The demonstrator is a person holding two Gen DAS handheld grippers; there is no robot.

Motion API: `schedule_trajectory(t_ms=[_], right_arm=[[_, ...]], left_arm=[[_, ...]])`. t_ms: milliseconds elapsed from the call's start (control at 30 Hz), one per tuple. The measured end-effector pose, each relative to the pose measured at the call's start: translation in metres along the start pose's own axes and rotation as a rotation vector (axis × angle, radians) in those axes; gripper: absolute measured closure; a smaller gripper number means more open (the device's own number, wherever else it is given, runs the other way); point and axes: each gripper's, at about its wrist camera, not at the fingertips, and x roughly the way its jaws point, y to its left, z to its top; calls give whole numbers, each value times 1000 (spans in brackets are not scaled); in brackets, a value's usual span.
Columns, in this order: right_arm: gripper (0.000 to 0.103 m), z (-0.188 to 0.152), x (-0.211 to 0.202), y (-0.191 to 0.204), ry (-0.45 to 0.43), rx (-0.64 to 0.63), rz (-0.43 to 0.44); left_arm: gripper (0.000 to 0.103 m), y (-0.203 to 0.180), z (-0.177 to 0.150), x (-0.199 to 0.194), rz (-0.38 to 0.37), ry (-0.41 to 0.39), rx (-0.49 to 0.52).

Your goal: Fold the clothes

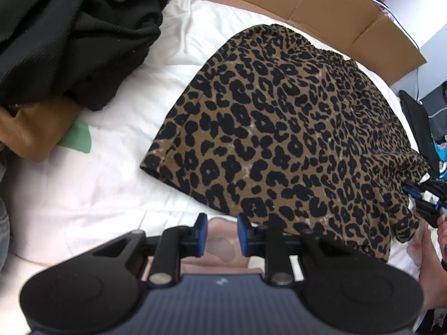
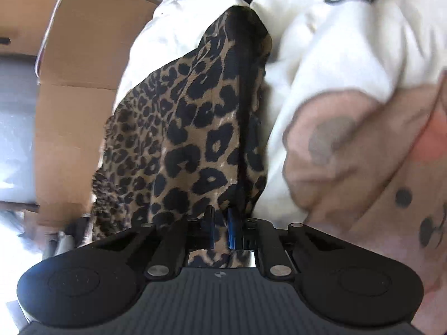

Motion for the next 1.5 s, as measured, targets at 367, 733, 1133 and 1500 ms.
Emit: schedule_trajectory(t_ms=[367,733,1133,1500], right_arm=[[77,-15,2,-8,28,99,40],[56,-31,6,-1,48,131,85],[103,-22,-2,-2,-22,119,-2],[103,-38,-26,2,-61,18,-133]], left_arm=[[78,7,-3,-6,12,0,-19],[78,5,-8,-5,4,2,-8],[78,5,-7,-8,1,-12,0],[78,8,-4,-3,-25,-21,27]])
